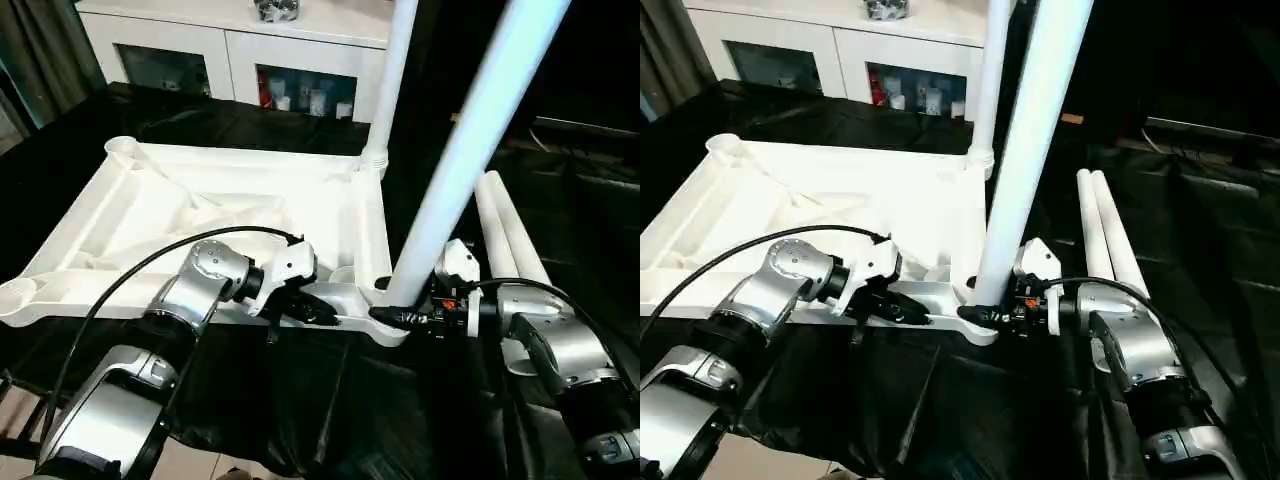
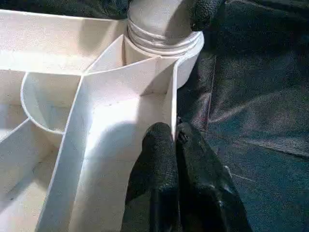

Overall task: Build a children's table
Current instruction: Rotate leg to tighten

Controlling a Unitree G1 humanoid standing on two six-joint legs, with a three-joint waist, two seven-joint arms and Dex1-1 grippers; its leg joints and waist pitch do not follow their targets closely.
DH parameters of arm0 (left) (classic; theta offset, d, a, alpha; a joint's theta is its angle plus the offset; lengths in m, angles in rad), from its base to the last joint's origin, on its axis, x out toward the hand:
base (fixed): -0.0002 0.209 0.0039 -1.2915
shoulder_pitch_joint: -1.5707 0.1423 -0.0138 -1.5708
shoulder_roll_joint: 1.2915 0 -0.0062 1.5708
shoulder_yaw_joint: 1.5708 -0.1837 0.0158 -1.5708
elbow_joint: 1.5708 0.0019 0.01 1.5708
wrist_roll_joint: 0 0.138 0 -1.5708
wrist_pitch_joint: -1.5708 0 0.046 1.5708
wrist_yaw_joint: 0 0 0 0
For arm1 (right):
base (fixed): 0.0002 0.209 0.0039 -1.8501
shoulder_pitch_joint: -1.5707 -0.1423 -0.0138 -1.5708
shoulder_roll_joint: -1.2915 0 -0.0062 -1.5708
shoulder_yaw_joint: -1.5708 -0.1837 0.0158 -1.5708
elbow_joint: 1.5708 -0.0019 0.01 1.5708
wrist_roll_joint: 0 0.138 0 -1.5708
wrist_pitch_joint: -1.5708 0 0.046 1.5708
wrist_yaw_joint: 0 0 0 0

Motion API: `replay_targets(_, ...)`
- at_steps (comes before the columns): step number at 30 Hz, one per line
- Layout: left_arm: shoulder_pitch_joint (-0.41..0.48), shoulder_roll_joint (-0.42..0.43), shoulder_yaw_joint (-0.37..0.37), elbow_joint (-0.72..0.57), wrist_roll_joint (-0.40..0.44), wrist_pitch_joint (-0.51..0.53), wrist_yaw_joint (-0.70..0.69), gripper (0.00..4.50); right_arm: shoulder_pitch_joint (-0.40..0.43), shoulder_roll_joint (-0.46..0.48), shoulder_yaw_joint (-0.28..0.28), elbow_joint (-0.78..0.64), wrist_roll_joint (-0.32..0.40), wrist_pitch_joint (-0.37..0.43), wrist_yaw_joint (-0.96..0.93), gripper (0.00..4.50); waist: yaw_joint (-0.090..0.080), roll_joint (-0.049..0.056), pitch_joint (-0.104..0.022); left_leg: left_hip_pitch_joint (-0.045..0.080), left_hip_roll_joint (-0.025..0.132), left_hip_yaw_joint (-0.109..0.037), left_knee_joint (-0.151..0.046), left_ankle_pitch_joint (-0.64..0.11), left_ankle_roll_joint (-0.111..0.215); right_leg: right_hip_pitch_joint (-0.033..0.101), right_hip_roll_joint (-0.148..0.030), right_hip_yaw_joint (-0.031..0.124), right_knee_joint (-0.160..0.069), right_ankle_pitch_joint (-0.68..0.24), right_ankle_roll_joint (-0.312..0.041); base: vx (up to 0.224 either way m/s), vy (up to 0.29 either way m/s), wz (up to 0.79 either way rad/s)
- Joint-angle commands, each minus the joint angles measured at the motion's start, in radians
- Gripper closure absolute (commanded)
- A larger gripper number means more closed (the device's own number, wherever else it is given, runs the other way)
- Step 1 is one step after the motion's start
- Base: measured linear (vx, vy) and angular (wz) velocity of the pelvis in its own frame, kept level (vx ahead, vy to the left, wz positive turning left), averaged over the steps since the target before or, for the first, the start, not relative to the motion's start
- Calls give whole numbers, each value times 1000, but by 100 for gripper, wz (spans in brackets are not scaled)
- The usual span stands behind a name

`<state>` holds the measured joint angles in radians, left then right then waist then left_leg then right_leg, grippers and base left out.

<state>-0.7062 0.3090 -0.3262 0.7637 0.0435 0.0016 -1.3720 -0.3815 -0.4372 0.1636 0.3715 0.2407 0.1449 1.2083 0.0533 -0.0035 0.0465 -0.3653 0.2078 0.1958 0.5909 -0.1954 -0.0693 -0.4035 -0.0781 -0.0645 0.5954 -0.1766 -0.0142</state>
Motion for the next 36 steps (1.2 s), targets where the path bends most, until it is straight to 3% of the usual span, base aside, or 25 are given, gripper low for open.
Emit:
replay_targets(1,-9,-6,0,23,18,32,59,450,44,28,51,10,1,51,17,239,0,-6,-62,10,31,-8,-64,-138,82,52,-62,42,-60,-155,-251,0,0,0)
replay_targets(4,-6,-31,8,25,22,60,116,450,58,60,30,14,2,64,-52,244,0,-6,-59,13,31,-8,-67,-166,72,48,-63,43,-67,-197,-244,0,0,0)
replay_targets(6,-1,-57,15,19,25,86,164,450,65,91,13,27,-9,60,-128,246,-3,-8,-51,16,29,-10,-72,-218,53,45,-65,42,-78,-287,-224,0,0,0)
replay_targets(7,0,-61,15,18,25,91,172,450,66,97,11,30,-13,56,-143,247,-8,-10,-47,21,28,-12,-75,-269,35,42,-65,42,-88,-381,-200,0,0,0)
replay_targets(8,6,-114,23,10,28,130,255,450,63,162,-16,80,-53,17,-300,248,-14,-8,-43,26,28,-16,-77,-307,14,35,-67,40,-95,-464,-176,0,0,0)
replay_targets(11,4,-156,23,14,36,149,320,450,47,209,-39,132,-79,-4,-422,252,-33,-13,-41,34,21,-27,-77,-385,-6,29,-68,29,-119,-629,-106,0,0,0)
replay_targets(13,3,-172,22,16,39,156,344,450,39,227,-47,154,-88,-13,-468,254,-40,-9,-42,36,22,-31,-80,-403,-7,27,-66,24,-125,-634,-94,0,0,0)
replay_targets(15,-6,-234,26,32,45,183,430,450,1,289,-76,230,-107,-22,-622,254,-54,1,-42,33,22,-38,-85,-434,-13,32,-64,15,-126,-610,-94,0,0,0)
replay_targets(16,-14,-269,29,42,46,196,476,450,-24,321,-88,270,-112,-28,-692,255,-62,-3,-42,35,20,-39,-85,-461,-14,27,-62,12,-132,-616,-91,0,0,0)
replay_targets(17,-22,-297,29,51,50,206,512,450,-47,348,-98,302,-120,-32,-752,255,-71,-3,-39,44,16,-42,-80,-498,-16,20,-61,6,-140,-643,-86,0,0,0)
replay_targets(19,-43,-337,24,74,65,208,565,450,-101,393,-115,363,-140,-46,-860,255,-81,12,-36,56,15,-47,-78,-550,-20,13,-59,-6,-152,-656,-80,-28,19,-2)
replay_targets(20,-51,-348,23,82,73,202,578,450,-129,409,-128,391,-150,-51,-910,255,-98,10,-38,50,15,-56,-84,-580,-14,28,-56,-22,-154,-629,-70,-37,52,-9)
replay_targets(21,-56,-350,21,86,80,197,582,450,-146,418,-141,408,-144,-56,-923,255,-106,17,-36,50,20,-60,-91,-618,-10,37,-56,-37,-158,-596,-66,-37,52,-9)
replay_targets(22,-57,-350,19,86,83,196,585,450,-156,423,-150,420,-140,-62,-929,221,-111,21,-37,40,25,-67,-99,-632,-9,54,-63,-44,-151,-551,-70,-4,55,-9)
replay_targets(23,-61,-341,14,90,89,180,580,450,-165,419,-158,425,-139,-75,-935,186,-117,27,-34,43,26,-66,-102,-658,-13,52,-70,-49,-156,-533,-77,0,0,0)
replay_targets(25,-62,-325,12,97,93,161,571,450,-175,408,-172,433,-135,-89,-932,186,-122,26,-35,47,20,-64,-96,-658,-11,47,-74,-51,-162,-550,-78,0,0,0)
replay_targets(26,-61,-315,13,94,93,152,561,450,-174,399,-176,425,-134,-94,-926,183,-122,23,-34,56,12,-58,-85,-634,2,36,-79,-53,-174,-602,-73,0,0,0)
replay_targets(27,-60,-312,13,94,93,148,558,450,-173,396,-178,424,-134,-97,-924,174,-122,22,-32,56,12,-57,-83,-626,6,34,-80,-54,-176,-613,-71,0,0,0)
replay_targets(30,-66,-285,18,121,106,99,552,450,-170,352,-191,408,-171,-141,-970,141,-117,24,-35,44,12,-58,-87,-584,16,40,-81,-46,-169,-597,-74,0,0,0)
replay_targets(31,-68,-283,19,126,107,97,554,450,-168,346,-192,401,-176,-144,-976,135,-111,21,-43,34,14,-56,-91,-536,20,47,-85,-33,-155,-550,-94,0,0,0)
replay_targets(34,-78,-272,25,148,114,79,564,450,-142,316,-205,338,-174,-139,-970,135,-97,22,-50,22,20,-47,-94,-434,38,50,-85,-15,-136,-407,-159,0,0,0)
replay_targets(35,-88,-266,35,163,118,66,580,450,-103,290,-217,253,-154,-109,-937,135,-85,21,-56,13,21,-36,-92,-348,61,55,-80,-6,-120,-287,-195,0,0,0)
replay_targets(36,-94,-264,39,174,118,59,583,450,-76,273,-219,197,-144,-85,-913,135,-77,21,-61,17,25,-33,-90,-319,68,54,-82,-2,-113,-249,-204,0,0,0)
